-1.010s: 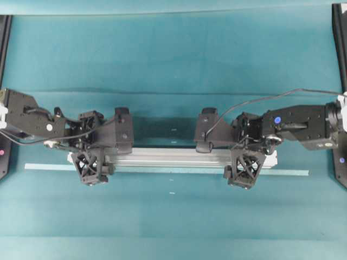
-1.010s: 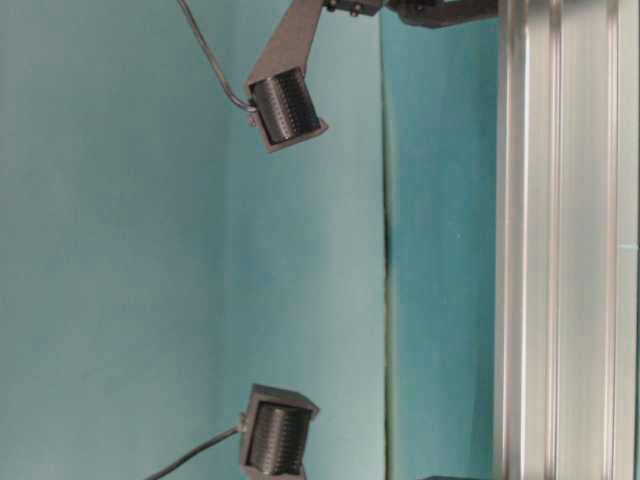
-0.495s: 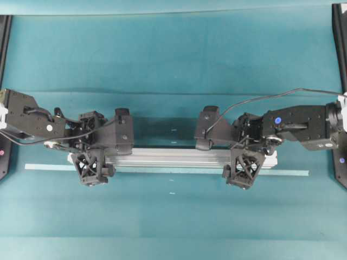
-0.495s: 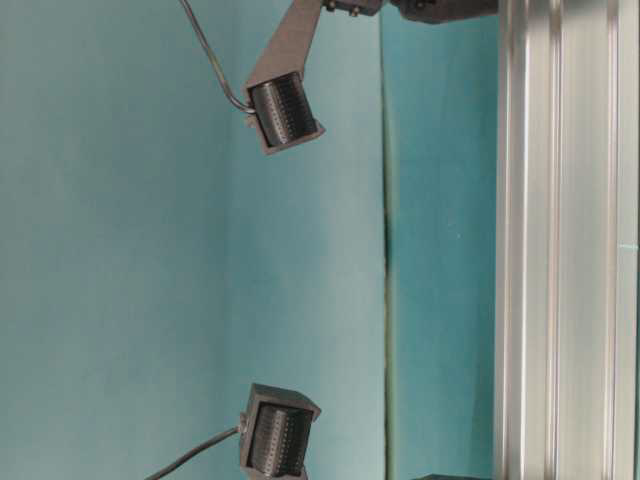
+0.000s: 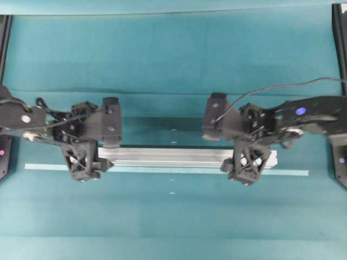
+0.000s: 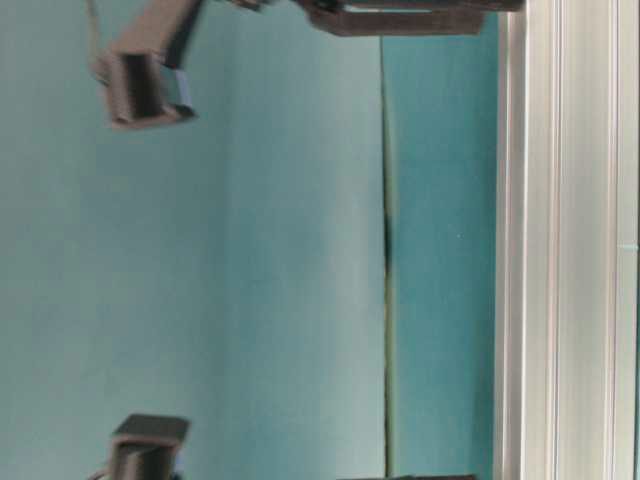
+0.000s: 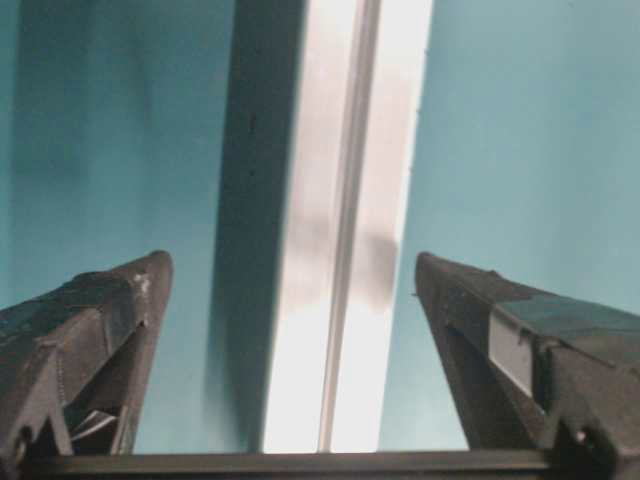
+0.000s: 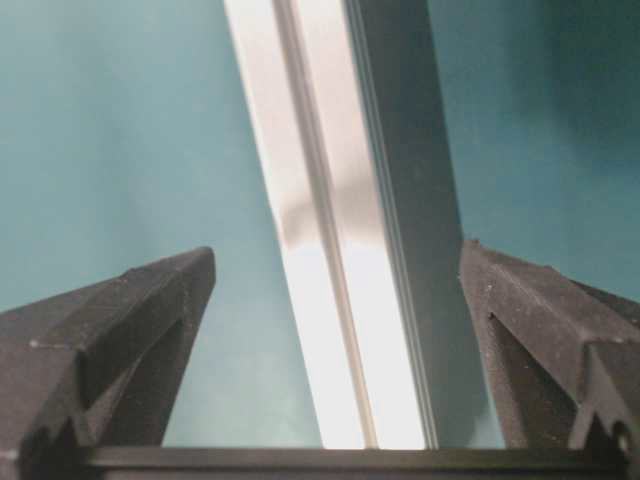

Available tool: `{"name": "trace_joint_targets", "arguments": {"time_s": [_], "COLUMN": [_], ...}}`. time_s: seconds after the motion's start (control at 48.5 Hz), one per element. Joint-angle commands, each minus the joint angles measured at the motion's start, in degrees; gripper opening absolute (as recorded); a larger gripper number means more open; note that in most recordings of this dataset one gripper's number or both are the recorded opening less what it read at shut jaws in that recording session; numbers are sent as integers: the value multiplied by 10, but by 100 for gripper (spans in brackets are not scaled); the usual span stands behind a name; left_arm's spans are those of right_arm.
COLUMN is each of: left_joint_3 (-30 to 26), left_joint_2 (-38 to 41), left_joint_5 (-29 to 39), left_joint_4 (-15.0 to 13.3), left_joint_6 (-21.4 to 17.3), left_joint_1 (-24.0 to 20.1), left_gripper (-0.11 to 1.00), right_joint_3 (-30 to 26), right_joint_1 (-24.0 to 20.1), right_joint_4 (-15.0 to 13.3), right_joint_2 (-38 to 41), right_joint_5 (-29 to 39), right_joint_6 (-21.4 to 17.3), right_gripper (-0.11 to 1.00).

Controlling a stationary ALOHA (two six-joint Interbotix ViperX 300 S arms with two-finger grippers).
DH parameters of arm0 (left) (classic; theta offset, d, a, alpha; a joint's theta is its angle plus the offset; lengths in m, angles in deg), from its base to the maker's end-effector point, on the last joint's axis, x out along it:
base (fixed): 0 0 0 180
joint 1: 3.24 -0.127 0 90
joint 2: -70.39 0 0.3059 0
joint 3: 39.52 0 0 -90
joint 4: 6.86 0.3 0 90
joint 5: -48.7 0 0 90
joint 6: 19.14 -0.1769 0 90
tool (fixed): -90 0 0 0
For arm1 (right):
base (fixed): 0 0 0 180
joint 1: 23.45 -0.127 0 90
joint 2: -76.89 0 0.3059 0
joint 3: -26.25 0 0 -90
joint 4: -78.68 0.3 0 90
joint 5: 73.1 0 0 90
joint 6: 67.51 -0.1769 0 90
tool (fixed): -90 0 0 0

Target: Lift the metal rail with both hands and move it towards you.

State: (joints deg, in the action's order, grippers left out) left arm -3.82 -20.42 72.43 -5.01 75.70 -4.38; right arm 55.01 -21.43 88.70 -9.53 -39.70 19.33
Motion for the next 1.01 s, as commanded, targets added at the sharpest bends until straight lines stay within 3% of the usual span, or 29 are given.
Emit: {"name": "trace_joint_targets", "arguments": {"time_s": [0.0, 0.515, 0.783, 0.989], "left_joint_3": [-9, 16, 43, 49], "left_joint_2": [-29, -165, -239, -285], "left_joint_5": [4, -75, -82, -80], "left_joint_4": [1, 1, 1, 1], "left_joint_6": [-4, -7, -7, -7], "left_joint_1": [1, 3, 3, 3], "left_gripper": [96, 96, 96, 96], "right_joint_3": [-4, 43, 99, 136], "right_joint_1": [0, 2, 0, -3], "right_joint_4": [-3, -53, -54, -54], "right_joint_2": [-18, -136, -228, -301], "right_joint_5": [-1, -66, -142, -149], "right_joint_6": [0, 6, 3, 0], "right_gripper": [99, 99, 99, 99]}}
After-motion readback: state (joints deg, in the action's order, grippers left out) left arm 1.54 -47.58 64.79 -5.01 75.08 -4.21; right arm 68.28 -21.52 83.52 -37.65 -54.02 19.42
